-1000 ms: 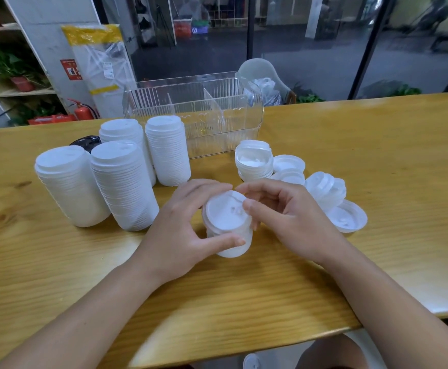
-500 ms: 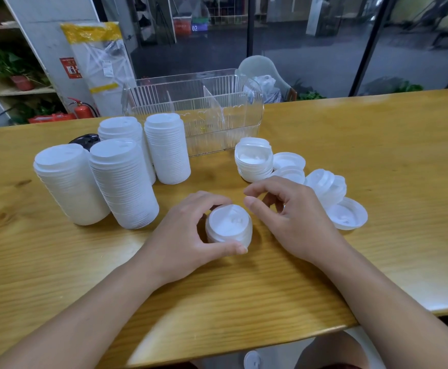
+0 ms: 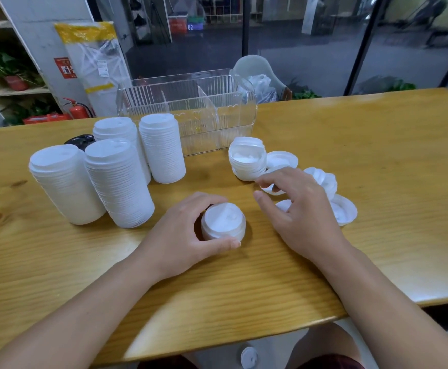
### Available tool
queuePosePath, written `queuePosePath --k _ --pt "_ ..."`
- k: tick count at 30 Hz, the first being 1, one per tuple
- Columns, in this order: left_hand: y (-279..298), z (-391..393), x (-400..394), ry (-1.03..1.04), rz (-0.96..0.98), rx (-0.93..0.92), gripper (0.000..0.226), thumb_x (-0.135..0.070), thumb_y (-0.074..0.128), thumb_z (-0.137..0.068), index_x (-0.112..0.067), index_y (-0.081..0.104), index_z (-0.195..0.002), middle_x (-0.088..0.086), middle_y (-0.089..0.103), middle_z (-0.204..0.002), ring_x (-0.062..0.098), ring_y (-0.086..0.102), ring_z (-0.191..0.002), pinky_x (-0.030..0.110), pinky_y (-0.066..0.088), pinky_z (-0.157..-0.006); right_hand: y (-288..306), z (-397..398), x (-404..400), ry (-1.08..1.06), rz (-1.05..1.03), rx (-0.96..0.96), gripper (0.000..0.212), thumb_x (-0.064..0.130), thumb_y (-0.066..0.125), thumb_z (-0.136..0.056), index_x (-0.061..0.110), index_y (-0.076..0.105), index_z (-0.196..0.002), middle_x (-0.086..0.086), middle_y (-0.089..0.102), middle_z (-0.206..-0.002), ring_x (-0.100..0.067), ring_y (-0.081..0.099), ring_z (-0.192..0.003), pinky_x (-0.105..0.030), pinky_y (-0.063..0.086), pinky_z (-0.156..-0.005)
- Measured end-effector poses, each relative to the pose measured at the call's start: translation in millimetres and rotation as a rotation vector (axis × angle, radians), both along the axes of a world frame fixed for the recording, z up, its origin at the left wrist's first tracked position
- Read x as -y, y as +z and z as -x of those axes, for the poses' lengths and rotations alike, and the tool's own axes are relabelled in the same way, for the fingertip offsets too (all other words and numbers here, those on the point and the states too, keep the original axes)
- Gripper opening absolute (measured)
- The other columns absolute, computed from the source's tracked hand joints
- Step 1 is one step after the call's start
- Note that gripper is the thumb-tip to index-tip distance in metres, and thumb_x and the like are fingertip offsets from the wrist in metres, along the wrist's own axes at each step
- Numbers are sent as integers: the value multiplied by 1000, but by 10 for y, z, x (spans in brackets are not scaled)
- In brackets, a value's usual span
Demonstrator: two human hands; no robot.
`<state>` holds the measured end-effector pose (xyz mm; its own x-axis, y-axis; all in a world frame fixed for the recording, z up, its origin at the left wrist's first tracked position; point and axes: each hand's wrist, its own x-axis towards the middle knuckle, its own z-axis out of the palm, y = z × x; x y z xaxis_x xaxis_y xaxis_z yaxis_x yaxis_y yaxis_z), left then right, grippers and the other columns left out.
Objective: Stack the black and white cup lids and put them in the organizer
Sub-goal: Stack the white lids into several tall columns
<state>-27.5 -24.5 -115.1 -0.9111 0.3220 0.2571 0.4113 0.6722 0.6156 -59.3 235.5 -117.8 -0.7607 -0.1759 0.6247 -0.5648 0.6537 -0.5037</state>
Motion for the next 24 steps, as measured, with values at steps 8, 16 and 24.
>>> queuePosePath --k 8,16,24 --pt "34 68 -215 -15 93 10 75 -71 81 -86 -39 57 -150 -30 56 -141 -7 54 -128 20 42 -107 89 -234 -261 -186 -288 -46 82 67 73 -87 25 54 -154 0 46 -161 -27 38 -153 -52 24 -124" --pt "54 169 -353 -5 75 16 72 -68 83 -86 -43 58 -148 -31 58 -141 -7 55 -126 13 39 -100 -35 -249 -693 -104 -191 333 110 69 81 -83 39 19 -169 13 3 -178 -19 5 -167 -55 24 -131" --pt "61 267 -302 52 87 8 64 -67 83 -86 -43 61 -142 -28 60 -133 -8 56 -120 18 41 -96 17 208 -478 -17 -182 312 107 60 88 -81 32 28 -166 7 11 -176 -18 17 -164 -44 30 -130"
